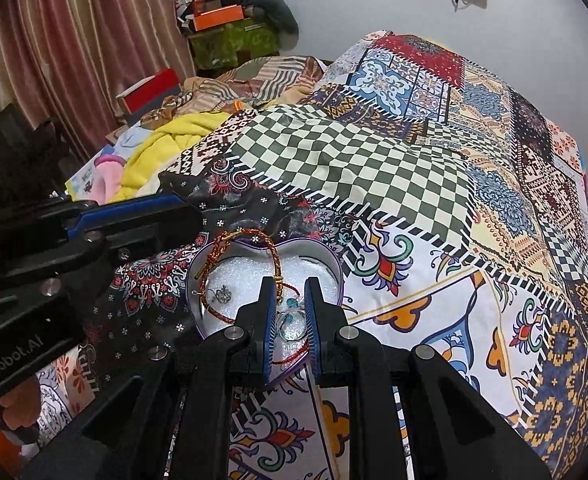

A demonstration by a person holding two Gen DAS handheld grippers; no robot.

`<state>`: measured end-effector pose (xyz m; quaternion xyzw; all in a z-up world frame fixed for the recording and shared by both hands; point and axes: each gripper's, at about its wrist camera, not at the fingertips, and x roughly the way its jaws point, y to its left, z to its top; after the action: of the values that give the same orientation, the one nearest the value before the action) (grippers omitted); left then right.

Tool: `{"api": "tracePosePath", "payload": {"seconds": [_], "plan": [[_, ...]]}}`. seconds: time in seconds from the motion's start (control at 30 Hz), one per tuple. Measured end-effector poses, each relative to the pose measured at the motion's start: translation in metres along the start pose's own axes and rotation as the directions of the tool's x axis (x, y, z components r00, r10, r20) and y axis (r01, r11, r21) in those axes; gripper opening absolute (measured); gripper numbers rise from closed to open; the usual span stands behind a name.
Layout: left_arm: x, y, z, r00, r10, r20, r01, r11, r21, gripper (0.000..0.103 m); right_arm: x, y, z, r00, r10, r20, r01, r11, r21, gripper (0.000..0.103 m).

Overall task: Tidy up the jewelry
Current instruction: 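Carry the ring into the heart tin and open the right gripper, then move the right tool back toward the metal loops on the quilt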

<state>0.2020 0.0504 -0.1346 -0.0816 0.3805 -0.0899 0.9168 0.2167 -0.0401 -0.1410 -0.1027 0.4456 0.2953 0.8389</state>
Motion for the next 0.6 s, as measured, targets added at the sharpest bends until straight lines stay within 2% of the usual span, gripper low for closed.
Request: {"api": "tracePosePath", "payload": {"seconds": [0.23,0.37,0.53,0.6], "plan": [[-0.009,0.004,0.000,0.999,0.040,0.013,-0.041,0.999,0.010,0.009,0.001,0.006,0.001,1.000,0.003,-0.011,-0.004,1.000,-0.028,0.013],[-0.015,0.004,0.000,0.999,0.051,0.016,-0.051,0.999,0.010,0.009,-0.003,0.007,0.001,1.000,-0.006,-0.017,0.006,0.999,-0.034,0.019],[-0.022,0.001,0.000,0.998,0.056,0.021,-0.056,0.998,0.012,0.009,-0.022,-0.004,0.002,1.000,-0.013,0.010,0.013,1.000,0.004,0.022],[-0.026,-0.001,0.000,0.998,0.060,0.027,-0.060,0.998,0.016,0.013,-0.031,-0.009,0.003,1.000,-0.017,0.025,0.017,1.000,0.022,0.024]]}}
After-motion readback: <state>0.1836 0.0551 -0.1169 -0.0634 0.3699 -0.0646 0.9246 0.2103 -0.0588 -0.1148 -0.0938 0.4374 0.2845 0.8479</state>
